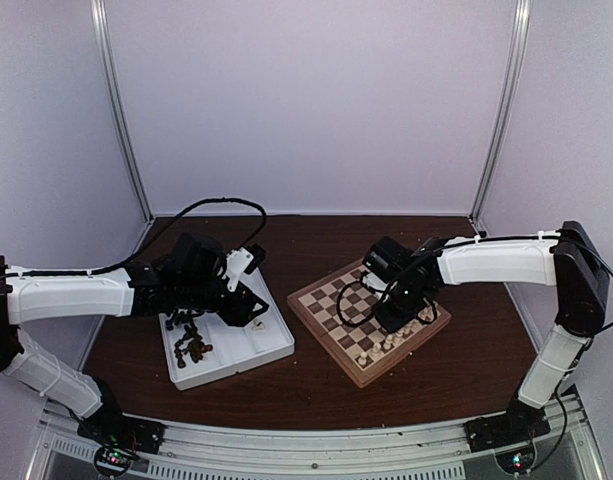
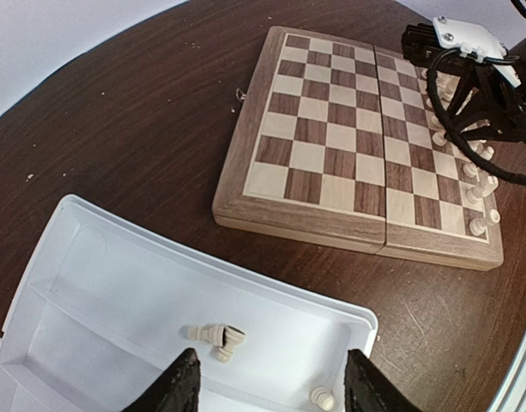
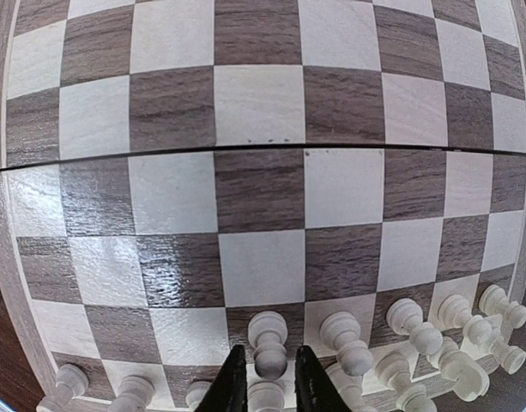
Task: Set up the chess pieces on the board
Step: Place the chess piece on the chessboard.
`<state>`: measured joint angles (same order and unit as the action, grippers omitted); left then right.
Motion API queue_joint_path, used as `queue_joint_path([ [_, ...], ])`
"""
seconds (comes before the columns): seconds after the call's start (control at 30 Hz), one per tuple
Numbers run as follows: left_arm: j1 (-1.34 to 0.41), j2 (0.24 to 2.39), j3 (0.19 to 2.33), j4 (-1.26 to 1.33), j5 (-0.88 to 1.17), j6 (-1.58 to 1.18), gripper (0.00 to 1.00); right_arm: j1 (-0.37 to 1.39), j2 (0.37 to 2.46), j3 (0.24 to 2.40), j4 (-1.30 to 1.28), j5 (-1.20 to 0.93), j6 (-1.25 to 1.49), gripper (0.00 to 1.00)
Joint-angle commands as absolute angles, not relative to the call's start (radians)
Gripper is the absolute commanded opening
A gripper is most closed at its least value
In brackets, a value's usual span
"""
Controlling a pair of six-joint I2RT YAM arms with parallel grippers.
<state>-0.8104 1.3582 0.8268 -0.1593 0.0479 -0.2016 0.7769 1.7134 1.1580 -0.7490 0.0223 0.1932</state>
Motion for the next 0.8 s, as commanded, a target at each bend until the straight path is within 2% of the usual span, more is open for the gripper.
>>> queue_joint_path([
  [0.0,-0.805,1.361,0.849,-0.136,0.057,-0.194,0.57,0.772,1.698,1.185,-0.764,0.033,0.189,0.21],
  [0.77,-0.805,1.355,0.842,-0.137,0.052,-0.195,0.57,0.771,1.736,1.202,-0.757,0.029,0.183,0.16],
])
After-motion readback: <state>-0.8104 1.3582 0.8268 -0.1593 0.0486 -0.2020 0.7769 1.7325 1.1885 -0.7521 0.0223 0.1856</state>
